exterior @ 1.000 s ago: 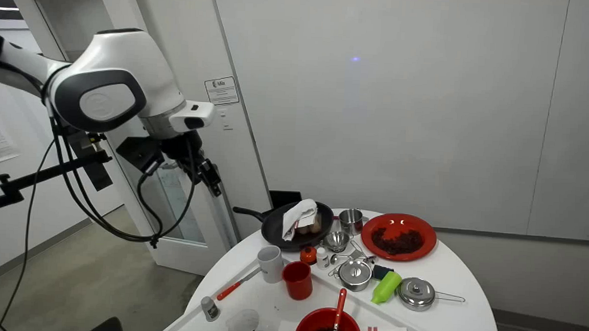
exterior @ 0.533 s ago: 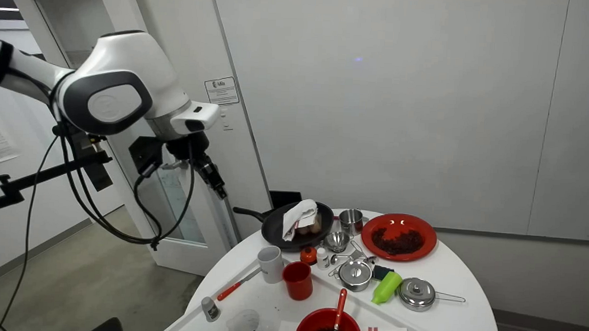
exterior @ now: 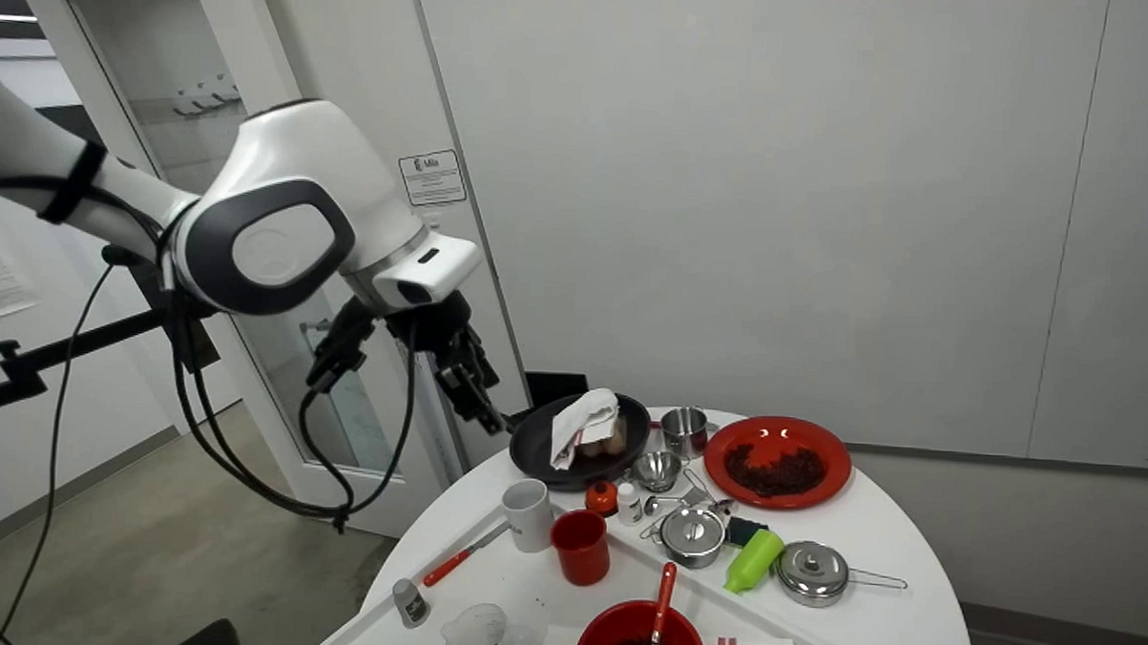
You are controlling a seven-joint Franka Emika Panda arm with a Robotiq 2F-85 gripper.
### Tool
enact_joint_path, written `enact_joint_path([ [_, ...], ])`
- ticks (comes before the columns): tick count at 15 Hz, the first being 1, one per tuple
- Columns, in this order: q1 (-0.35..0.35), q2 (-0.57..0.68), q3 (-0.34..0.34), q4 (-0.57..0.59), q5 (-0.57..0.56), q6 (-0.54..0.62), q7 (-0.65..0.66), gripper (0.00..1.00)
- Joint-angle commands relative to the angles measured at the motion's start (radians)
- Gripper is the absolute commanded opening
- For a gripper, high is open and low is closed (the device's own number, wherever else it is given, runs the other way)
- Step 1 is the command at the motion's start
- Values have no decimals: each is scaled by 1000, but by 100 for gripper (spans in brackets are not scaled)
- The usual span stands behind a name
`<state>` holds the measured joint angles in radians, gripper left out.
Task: Get the colorless jar and pour some of its contents in the red bowl
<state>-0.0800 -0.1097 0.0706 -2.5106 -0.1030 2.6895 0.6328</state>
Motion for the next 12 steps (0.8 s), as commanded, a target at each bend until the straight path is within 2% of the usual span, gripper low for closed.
enact_joint_path([
  [1,-110,90,35,5,-196,42,268,100],
  [2,-128,120,36,15,-249,25,342,100],
  [3,-76,140,-27,29,-293,-5,411,100],
  [5,-44,203,-58,63,-351,-62,548,100],
  [7,8,279,-77,97,-359,-117,678,100],
  [9,52,354,-86,136,-278,-181,717,100],
  [12,79,458,-71,187,-112,-209,624,100],
])
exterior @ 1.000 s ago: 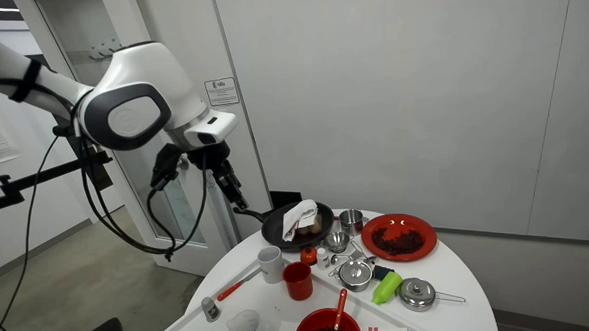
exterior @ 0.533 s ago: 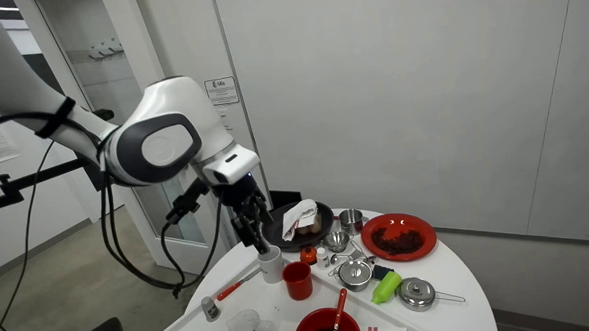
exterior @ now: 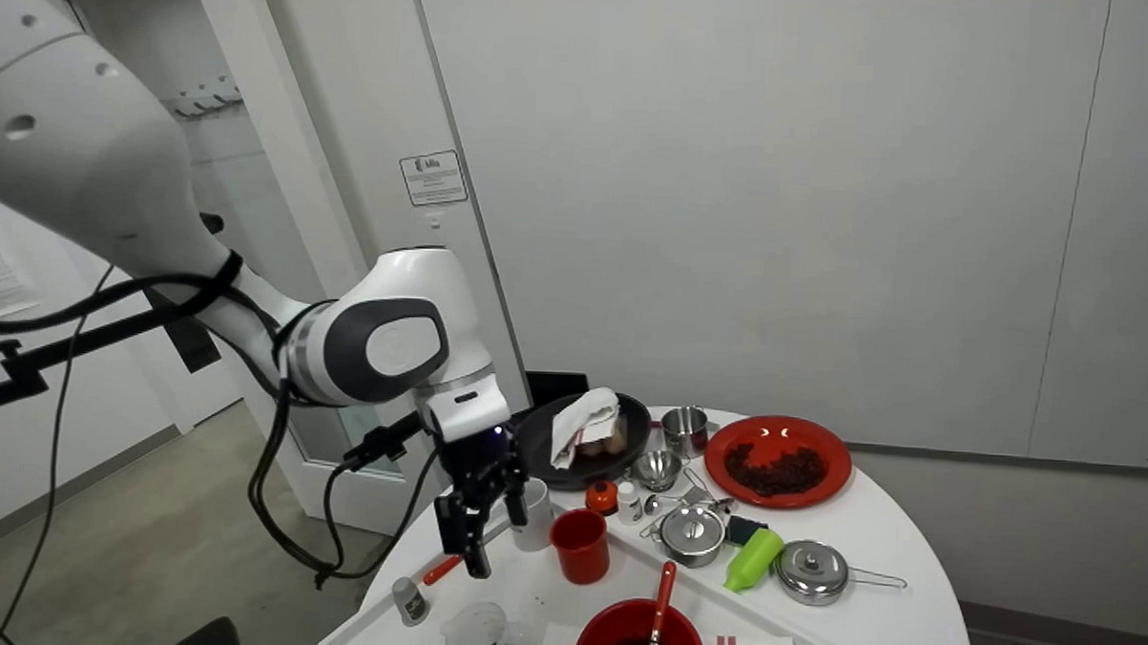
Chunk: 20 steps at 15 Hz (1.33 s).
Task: Get the colorless jar and pour some of its contents in the red bowl
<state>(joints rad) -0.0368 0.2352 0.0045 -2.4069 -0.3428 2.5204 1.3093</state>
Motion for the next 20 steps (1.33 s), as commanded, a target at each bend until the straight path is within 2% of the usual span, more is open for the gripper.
enact_joint_path([
  [1,38,139,3,99,182,-41,-99,100],
  [2,46,153,1,112,211,-48,-126,100],
  [3,80,104,-38,55,167,-11,-79,100],
  [7,86,153,-39,93,207,-16,-113,100],
  [9,118,166,-75,91,167,-12,-42,100],
  [12,146,244,-117,117,186,49,29,100],
  [15,165,293,-147,111,193,168,58,100],
  [16,163,308,-149,106,198,213,36,100],
  [19,79,339,-77,89,264,328,-163,100],
  [20,27,346,-32,80,289,367,-258,100],
])
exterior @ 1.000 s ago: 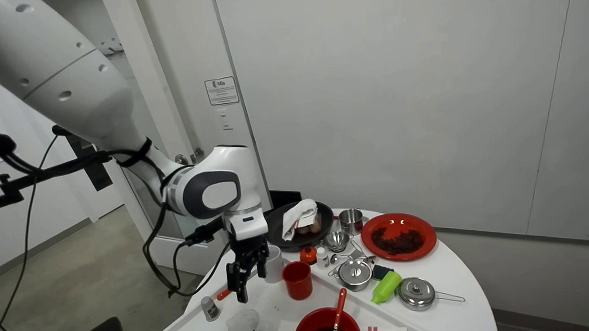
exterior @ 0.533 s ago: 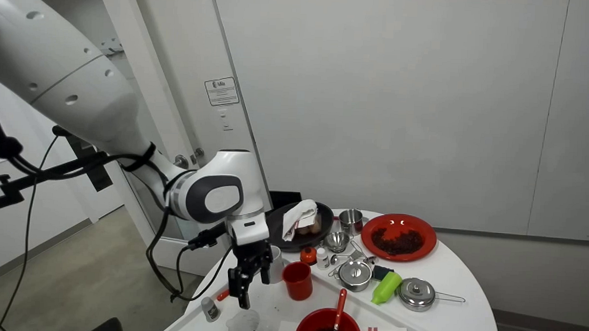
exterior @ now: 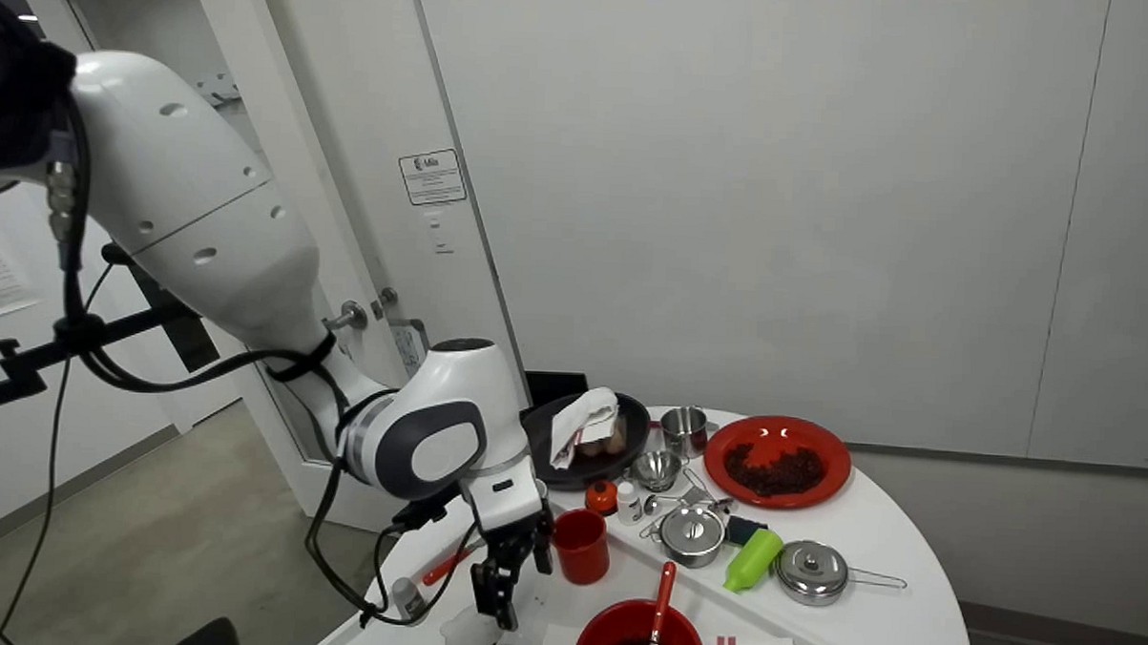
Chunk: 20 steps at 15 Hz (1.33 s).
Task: Get the colorless jar and pour some of its contents in the red bowl
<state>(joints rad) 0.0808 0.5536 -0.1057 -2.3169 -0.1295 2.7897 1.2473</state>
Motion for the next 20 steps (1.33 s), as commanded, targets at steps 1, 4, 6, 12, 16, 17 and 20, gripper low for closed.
enact_joint_path([
  [1,-127,35,116,-11,99,119,-261,100],
  [4,-275,68,254,-2,162,134,-472,100],
  [6,-302,84,276,7,260,105,-604,100],
  [12,-248,136,206,37,397,39,-805,100],
  [16,-216,153,179,53,420,17,-841,75],
  [17,-211,155,176,56,423,12,-848,72],
  [20,-195,157,168,64,427,8,-856,51],
])
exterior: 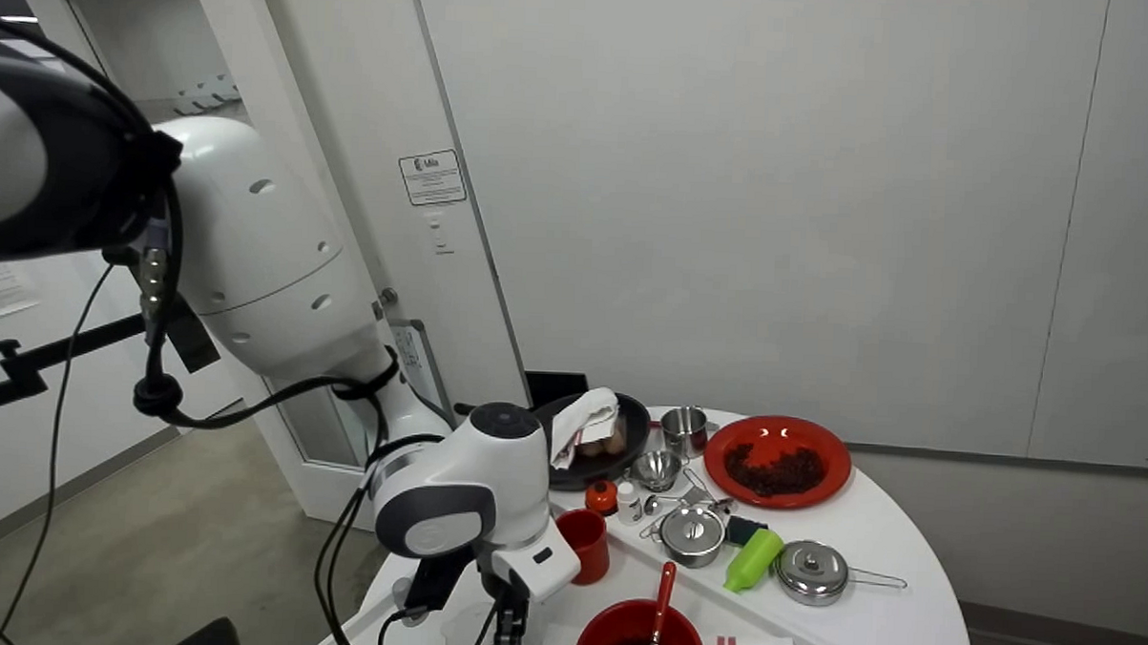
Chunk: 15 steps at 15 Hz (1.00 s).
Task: Get the colorless jar and pour some of its contents in the red bowl
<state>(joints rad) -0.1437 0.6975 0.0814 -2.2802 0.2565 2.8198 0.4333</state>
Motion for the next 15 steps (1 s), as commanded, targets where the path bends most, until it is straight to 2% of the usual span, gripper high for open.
enact_joint_path([
  [1,33,14,-20,30,41,-24,-43,42],
  [6,42,5,-17,36,61,-33,-38,5],
  [8,48,-21,-16,31,74,-52,-27,11],
  [11,101,-74,-52,19,59,-58,4,11],
  [15,234,-161,-176,19,-10,-107,93,11],
])
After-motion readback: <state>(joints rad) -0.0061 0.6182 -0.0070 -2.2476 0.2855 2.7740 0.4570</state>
